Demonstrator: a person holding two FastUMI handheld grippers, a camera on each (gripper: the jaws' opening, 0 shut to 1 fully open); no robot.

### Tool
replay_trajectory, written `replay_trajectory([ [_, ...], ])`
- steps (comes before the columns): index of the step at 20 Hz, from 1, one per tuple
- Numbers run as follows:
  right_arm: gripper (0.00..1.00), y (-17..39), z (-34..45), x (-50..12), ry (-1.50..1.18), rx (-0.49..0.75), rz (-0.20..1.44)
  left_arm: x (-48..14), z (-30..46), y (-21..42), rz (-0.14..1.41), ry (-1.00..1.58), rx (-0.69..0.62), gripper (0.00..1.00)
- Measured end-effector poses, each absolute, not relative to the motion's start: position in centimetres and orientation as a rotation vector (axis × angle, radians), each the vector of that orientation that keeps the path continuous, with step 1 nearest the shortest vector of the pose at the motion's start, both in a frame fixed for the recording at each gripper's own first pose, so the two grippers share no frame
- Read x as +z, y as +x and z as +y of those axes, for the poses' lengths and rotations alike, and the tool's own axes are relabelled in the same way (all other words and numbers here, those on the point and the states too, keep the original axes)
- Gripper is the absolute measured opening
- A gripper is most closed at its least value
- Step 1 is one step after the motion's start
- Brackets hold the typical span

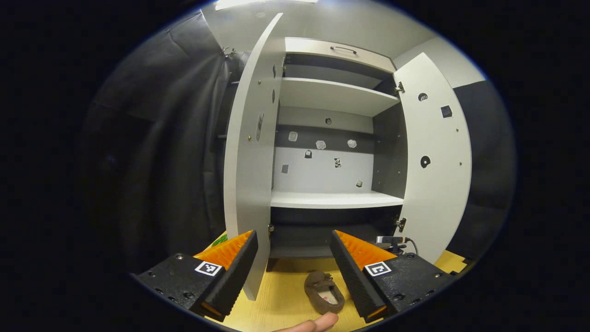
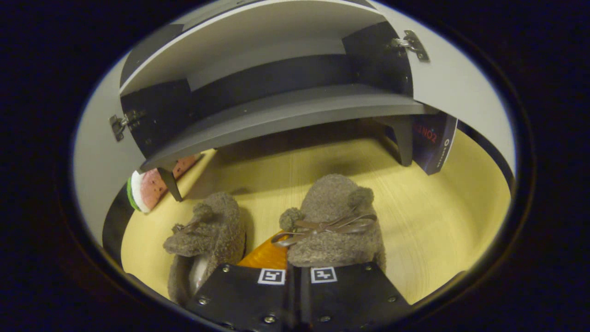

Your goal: Grab one shoe with the right hand and put it into the shoe cabinet, grab the other shoe with the left hand and put it into the shoe cabinet; then close the right door with the right hand and the left door with the left hand.

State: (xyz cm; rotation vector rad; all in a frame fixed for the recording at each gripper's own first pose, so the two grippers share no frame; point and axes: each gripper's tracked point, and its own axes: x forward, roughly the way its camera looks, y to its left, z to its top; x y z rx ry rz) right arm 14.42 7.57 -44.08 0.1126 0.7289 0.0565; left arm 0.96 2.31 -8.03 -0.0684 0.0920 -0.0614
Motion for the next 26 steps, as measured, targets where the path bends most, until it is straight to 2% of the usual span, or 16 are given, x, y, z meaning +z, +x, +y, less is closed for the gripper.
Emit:
replay_trajectory([
  [1,0.06,14.2,8.1,-44.0,0.114,0.088,0.701,-8.3,2.4,1.1,0.093,-0.079,-0.061,0.97],
  [2,0.01,14.0,8.4,-43.4,0.109,0.115,0.672,-8.5,2.3,1.3,0.098,-0.085,-0.065,0.97],
  [4,0.01,13.6,8.6,-42.0,0.064,0.154,0.609,-9.1,2.1,1.7,0.11,-0.095,-0.07,0.97],
  [5,0.01,13.3,8.8,-41.2,0.044,0.162,0.576,-9.4,2.0,1.9,0.115,-0.1,-0.075,0.94],
  [6,0.01,12.9,9.0,-40.0,0.031,0.177,0.548,-9.5,1.9,2.1,0.119,-0.104,-0.08,0.97],
  [12,0.01,12.2,8.7,-32.3,-0.079,0.198,0.398,-9.6,1.1,2.6,0.091,-0.123,-0.117,0.97],
  [14,0.01,12.1,8.2,-29.6,-0.094,0.196,0.371,-9.4,1.4,3.0,0.076,-0.114,-0.107,0.94],
  [15,0.01,12.3,7.9,-28.0,-0.098,0.193,0.349,-9.1,1.6,3.4,0.064,-0.107,-0.099,0.97],
  [22,0.0,14.1,7.2,-18.8,-0.147,0.191,0.294,-6.0,1.7,6.8,-0.008,-0.068,-0.08,0.94],
  [23,0.03,14.5,7.3,-17.7,-0.175,0.197,0.289,-5.9,1.5,7.2,-0.004,-0.066,-0.081,0.94],
  [26,0.03,15.8,8.8,-14.4,-0.2,0.25,0.301,-5.3,0.4,7.9,-0.01,-0.065,-0.091,0.96],
])
